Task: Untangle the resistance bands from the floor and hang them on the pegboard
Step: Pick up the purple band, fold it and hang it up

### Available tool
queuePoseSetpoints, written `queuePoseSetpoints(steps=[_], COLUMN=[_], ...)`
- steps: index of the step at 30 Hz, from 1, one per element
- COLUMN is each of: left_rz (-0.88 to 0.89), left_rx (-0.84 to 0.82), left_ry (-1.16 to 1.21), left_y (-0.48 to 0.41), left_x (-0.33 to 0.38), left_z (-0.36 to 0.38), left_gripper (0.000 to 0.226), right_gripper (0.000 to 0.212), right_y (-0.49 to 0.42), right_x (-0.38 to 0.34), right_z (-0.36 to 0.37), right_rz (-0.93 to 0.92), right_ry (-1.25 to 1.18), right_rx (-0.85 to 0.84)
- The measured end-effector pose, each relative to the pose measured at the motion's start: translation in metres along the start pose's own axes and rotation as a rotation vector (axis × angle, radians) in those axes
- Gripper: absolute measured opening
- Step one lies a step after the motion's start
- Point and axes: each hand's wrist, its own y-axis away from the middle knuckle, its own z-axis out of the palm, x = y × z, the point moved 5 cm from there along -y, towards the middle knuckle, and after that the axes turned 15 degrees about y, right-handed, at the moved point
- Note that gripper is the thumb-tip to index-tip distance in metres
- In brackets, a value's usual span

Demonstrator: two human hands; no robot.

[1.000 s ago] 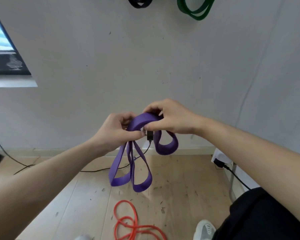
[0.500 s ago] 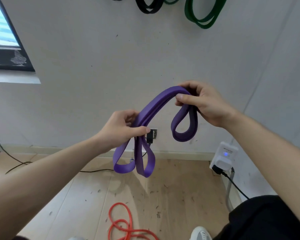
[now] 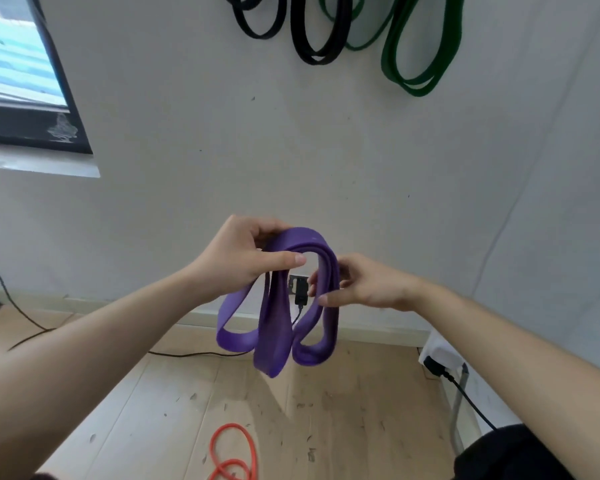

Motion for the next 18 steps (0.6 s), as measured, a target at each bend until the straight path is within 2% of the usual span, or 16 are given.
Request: queuePoseSetpoints(steps=[3,8,12,18], left_rz=[0.034,0.118,0.180,0.255], left_rx=[-0.010,0.054,0.114,0.202], left_ry=[0.016,0.050,0.141,0.275], left_y=[0.002,0.003,-0.003,-0.022], left_x=[0.012,0.039,0.063,0.108], left_z=[-0.006,-0.025,-0.037,-0.051], left_gripper=[0.024,0.026,0.027,0.027], right_gripper=[0.044,0.053,0.042,0.031], right_y=[-0.006,-0.002,-0.002,-0.007], right_x=[-0.021,-0.064,-0.106,-0.163], right_z=[0.005,-0.019,-0.039,-0.082], right_rz=[-0.072,-0.217,-0.313,-0.403], right_ry=[-0.156,-0.233,-0.103,-0.053], right_rx=[0.077,0.404,0.591,0.665])
